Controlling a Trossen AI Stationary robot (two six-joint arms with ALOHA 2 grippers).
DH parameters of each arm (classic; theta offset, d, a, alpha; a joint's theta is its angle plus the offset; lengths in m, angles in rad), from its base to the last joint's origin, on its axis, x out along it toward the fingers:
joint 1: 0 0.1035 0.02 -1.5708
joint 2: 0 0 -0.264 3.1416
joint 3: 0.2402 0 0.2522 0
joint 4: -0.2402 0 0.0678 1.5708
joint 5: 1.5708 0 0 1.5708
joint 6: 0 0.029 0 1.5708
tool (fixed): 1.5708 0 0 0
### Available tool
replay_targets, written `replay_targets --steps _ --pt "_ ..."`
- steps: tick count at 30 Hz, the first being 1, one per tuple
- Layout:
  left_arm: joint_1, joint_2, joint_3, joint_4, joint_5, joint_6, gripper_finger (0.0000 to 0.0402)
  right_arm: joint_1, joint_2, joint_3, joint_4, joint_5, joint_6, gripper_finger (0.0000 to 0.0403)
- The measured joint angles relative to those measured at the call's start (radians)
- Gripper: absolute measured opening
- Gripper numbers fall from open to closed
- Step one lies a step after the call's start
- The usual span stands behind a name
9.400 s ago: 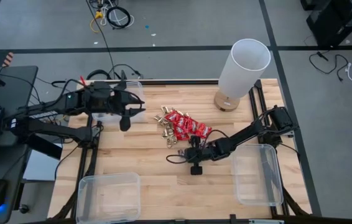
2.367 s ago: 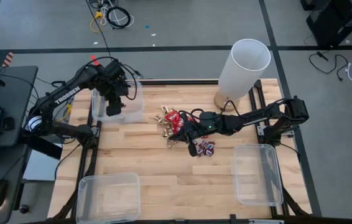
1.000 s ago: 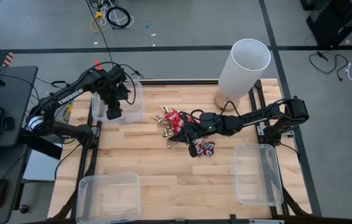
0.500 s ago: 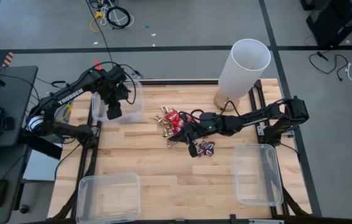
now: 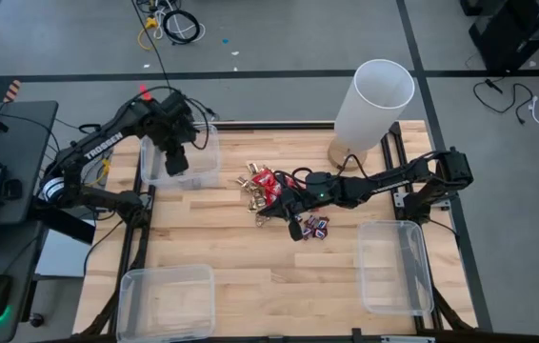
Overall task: Sort candy
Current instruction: Put the brown chocolate into the top left transparent bin
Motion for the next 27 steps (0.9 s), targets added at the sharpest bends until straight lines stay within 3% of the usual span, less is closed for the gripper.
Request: replay_targets --steps 5,10,13,20,27 --pt "-0.001 -0.003 0.119 0.035 0.111 0.001 0.0046 -0.004 -0.022 0.0 -0.025 0.073 -0.001 0.0" --pt "-0.026 -0.045 0.15 0.228 0.331 -0.001 0.0047 0.013 -0.095 0.0 -0.162 0.204 -0.019 0.0" --pt "-0.068 -0.079 0.15 0.334 0.395 -0.024 0.0047 0.036 -0.147 0.0 -0.27 0.297 -0.018 0.0" --pt "-0.227 -0.129 0.15 0.483 0.409 -0.048 0.0047 0.11 -0.214 0.0 -0.514 0.499 0.035 0.0" --pt "-0.377 -0.134 0.15 0.553 0.32 -0.048 0.0047 0.16 -0.187 0.0 -0.665 0.55 0.11 0.0001"
